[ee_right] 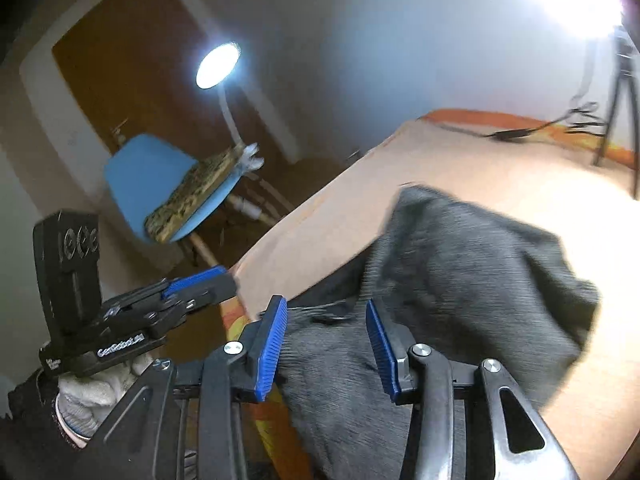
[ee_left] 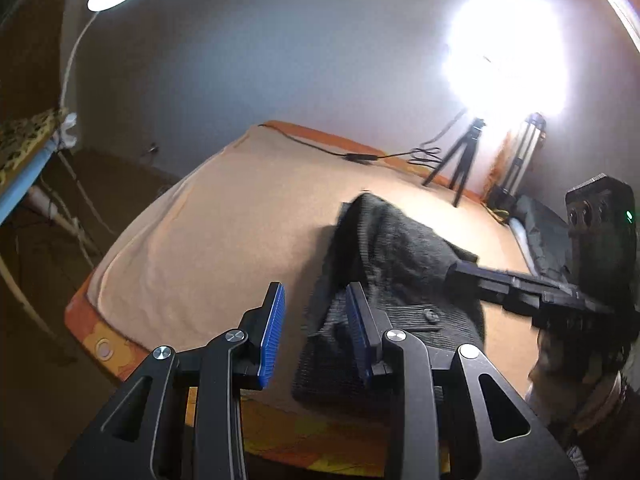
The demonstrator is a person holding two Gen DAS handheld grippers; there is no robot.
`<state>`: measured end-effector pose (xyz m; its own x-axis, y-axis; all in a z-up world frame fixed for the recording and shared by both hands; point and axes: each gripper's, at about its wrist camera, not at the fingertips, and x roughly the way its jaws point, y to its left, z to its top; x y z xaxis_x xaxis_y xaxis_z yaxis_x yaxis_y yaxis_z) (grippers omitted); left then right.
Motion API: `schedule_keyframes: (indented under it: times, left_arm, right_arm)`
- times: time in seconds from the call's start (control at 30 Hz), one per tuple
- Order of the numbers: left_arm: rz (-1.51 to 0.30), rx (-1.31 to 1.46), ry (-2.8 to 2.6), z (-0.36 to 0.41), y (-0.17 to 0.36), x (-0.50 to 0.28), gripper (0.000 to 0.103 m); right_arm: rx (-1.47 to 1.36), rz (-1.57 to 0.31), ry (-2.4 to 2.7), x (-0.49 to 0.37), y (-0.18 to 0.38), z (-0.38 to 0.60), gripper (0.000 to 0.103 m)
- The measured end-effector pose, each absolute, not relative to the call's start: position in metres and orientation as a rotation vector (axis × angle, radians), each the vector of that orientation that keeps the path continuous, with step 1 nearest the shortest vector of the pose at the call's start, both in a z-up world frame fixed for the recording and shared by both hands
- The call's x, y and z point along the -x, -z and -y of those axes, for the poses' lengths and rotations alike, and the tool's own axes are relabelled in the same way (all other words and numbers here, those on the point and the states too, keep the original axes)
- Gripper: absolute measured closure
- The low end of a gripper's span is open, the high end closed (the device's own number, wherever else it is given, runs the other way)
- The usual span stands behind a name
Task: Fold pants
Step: 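Grasp the trouser end with the right tool and fold it over, then release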
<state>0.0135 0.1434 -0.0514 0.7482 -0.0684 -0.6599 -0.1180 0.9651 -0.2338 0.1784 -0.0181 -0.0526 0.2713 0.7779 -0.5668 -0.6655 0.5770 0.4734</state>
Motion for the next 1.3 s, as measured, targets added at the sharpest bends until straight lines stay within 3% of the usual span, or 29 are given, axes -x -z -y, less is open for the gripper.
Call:
schedule_keyframes:
  times: [0.33, 0.83, 0.87, 0.9, 0.93, 1.03, 1.3]
  left_arm:
    - [-0.811, 0.114, 0.089, -0.082, 0.075, -0.036, 0.073]
    - [-0.872, 0.117, 0.015, -0.092, 0.097, -0.050, 0.073]
    - [-0.873, 0.129, 0.014, -0.094, 0.098, -0.050, 0.073]
    - [-0.874, 0.148, 0.013, -0.097, 0.099, -0.051, 0.073]
    - [-0.876, 0.170, 0.009, -0.101, 0.099, -0.051, 0.073]
    - [-0.874, 0.203, -0.012, -0.110, 0.099, -0.051, 0.073]
    - [-0.903, 0.359, -0.040, -0.132, 0.113, -0.056, 0.073]
  right_arm:
    - [-0.189, -0.882, -0.646, -0.224, 0.074, 0.104, 0.056]
    - [-0.323, -1.027, -0.598, -0.276, 0.123, 0.134, 0.056]
    - [-0.331, -1.030, -0.604, -0.277, 0.123, 0.131, 0.060]
    - [-0.341, -1.035, -0.618, -0.280, 0.125, 0.130, 0.073]
    - [-0.347, -1.038, -0.632, -0.282, 0.127, 0.128, 0.079]
    - [-0.321, -1.020, -0.640, -0.282, 0.123, 0.121, 0.090]
    - [-0.305, -1.012, -0.603, -0.289, 0.129, 0.120, 0.095]
